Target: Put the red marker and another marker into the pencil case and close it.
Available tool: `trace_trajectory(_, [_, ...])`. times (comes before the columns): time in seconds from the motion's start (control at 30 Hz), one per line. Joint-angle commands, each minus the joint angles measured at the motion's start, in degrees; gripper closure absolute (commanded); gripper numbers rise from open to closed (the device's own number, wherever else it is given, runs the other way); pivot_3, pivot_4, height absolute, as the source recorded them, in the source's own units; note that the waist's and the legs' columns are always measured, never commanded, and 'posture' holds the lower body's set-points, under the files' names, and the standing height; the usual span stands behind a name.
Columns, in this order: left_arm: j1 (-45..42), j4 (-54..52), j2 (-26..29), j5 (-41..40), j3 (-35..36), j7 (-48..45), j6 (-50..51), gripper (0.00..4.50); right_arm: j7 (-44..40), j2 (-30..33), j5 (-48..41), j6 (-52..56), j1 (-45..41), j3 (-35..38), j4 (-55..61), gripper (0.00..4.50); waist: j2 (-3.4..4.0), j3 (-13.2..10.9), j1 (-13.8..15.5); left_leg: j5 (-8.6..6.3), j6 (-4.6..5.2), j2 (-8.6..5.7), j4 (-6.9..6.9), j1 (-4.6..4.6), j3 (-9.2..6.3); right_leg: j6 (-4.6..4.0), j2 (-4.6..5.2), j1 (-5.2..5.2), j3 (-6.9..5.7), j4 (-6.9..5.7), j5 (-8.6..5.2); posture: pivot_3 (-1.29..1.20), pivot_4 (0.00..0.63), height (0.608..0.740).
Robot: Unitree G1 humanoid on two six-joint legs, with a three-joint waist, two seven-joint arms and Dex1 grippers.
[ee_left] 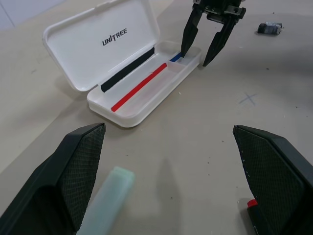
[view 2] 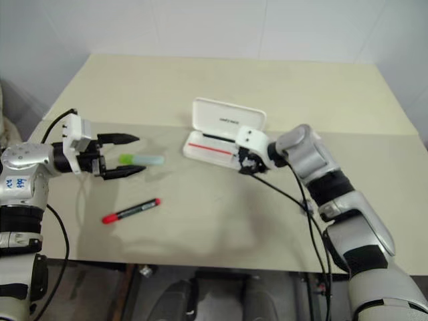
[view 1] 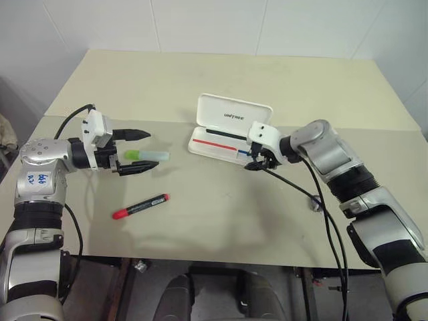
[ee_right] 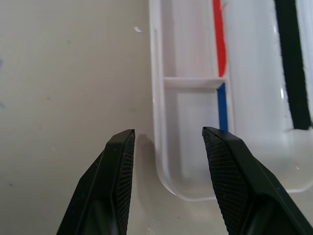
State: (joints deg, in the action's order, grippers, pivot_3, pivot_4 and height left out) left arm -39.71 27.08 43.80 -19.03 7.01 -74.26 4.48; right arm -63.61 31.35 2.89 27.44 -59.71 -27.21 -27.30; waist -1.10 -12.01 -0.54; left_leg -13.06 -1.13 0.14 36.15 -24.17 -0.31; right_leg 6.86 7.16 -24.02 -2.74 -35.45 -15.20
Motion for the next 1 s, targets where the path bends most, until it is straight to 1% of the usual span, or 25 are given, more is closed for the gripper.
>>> trace_trajectory(0.03, [-0.13,-2.58,-0.03,-1.6,2.0,1.17,-0.39,0.0,-1.07,-1.25,1.52,-0.36,0.41,-0.64,2.43,2.19,0.0,0.0,-0.07,0.0,-0.01,0.0,0.01,0.0,0.0,0.0,0.0,0.0,0.0,-0.02,0.0,0.0,0.15,0.74])
trace_trajectory(0.13, [-0.01,-3.02,-0.25,-1.67,2.14,1.55,-0.32,0.0,-1.69,-1.72,2.84,-0.81,0.58,-1.15,2.3,2.19,-0.01,0.0,-0.18,0.01,-0.01,0.0,0.04,0.01,0.0,0.0,0.0,0.0,0.02,-0.06,0.0,0.0,0.15,0.74])
trace_trajectory(0.2, [0.1,-3.23,-0.29,-1.68,2.35,1.82,-0.3,0.0,-1.81,-2.06,4.11,-1.89,0.4,-1.78,1.04,2.58,-0.01,0.01,-0.25,0.01,-0.02,0.0,0.04,0.02,0.0,0.0,0.0,0.0,0.02,-0.07,0.0,0.0,0.15,0.74])
trace_trajectory(0.3, [0.22,-3.59,-0.41,-1.79,2.49,2.29,-0.15,0.0,-0.66,-2.99,6.28,-4.5,-0.44,-2.2,-3.14,3.44,-0.01,0.01,-0.59,0.02,-0.03,0.0,0.04,0.05,0.0,0.0,0.0,0.0,0.03,-0.11,0.0,0.0,0.15,0.74])
trace_trajectory(0.4, [0.29,-3.93,-0.45,-1.96,2.38,2.56,0.03,0.0,-0.4,-3.76,7.51,-6.58,-1.51,-1.75,-6.38,4.49,-0.02,0.02,-1.02,0.05,-0.08,0.0,0.04,0.09,-0.01,0.0,0.0,0.01,0.04,-0.16,0.0,0.0,0.15,0.74])
trace_trajectory(0.57, [-0.03,-3.95,-0.44,-2.05,2.17,2.67,0.12,0.0,-1.52,-3.87,7.95,-8.57,-2.04,-1.05,-7.67,4.49,-0.03,0.02,-1.06,0.08,-0.1,0.0,0.1,0.12,-0.01,-0.02,0.0,0.01,0.07,-0.17,0.01,0.0,0.15,0.74])
trace_trajectory(0.67, [-0.55,-3.83,-0.51,-1.95,1.9,2.52,0.11,0.0,-2.91,-2.92,6.04,-9.8,-0.47,0.89,-3.69,4.49,-0.03,0.02,-1.03,0.1,-0.12,0.0,0.1,0.15,-0.02,-0.03,0.0,0.01,0.07,-0.17,0.01,0.0,0.15,0.74])
trace_trajectory(0.77, [-1.03,-3.53,-0.55,-1.81,1.72,2.36,0.01,0.0,-7.46,0.38,3.85,-7.74,4.21,1.98,6.41,4.49,-0.03,0.02,-0.8,0.1,-0.12,0.0,0.06,0.1,-0.04,-0.03,0.0,0.01,0.07,-0.24,0.01,0.0,0.15,0.74])
trace_trajectory(0.87, [-1.82,-2.43,-0.82,-1.46,1.35,2.11,-0.39,0.0,-12.11,7.26,1.76,-5.4,12.98,2.62,22.09,4.49,-0.03,0.02,-0.11,0.02,-0.1,-0.02,0.04,0.01,-0.04,0.05,0.0,0.01,0.06,-0.09,-0.05,0.0,0.15,0.74])
trace_trajectory(0.93, [-2.36,-1.56,-1.29,-1.17,0.92,1.88,-0.74,0.0,-12.83,10.56,1.6,-4.73,17.04,3.11,28.29,4.49,-0.03,0.02,0.31,-0.08,-0.07,-0.03,0.06,0.01,0.0,0.13,0.0,0.01,0.06,-0.04,-0.12,0.0,0.15,0.74])
trace_trajectory(1.0, [-2.92,-0.88,-1.84,-0.99,0.53,1.69,-0.98,0.0,-12.36,12.57,1.66,-3.4,19.59,3.79,32.17,4.49,-0.03,0.02,0.44,-0.11,-0.05,-0.03,0.07,0.01,0.06,0.14,0.01,0.01,0.07,0.02,-0.13,0.0,0.15,0.74])
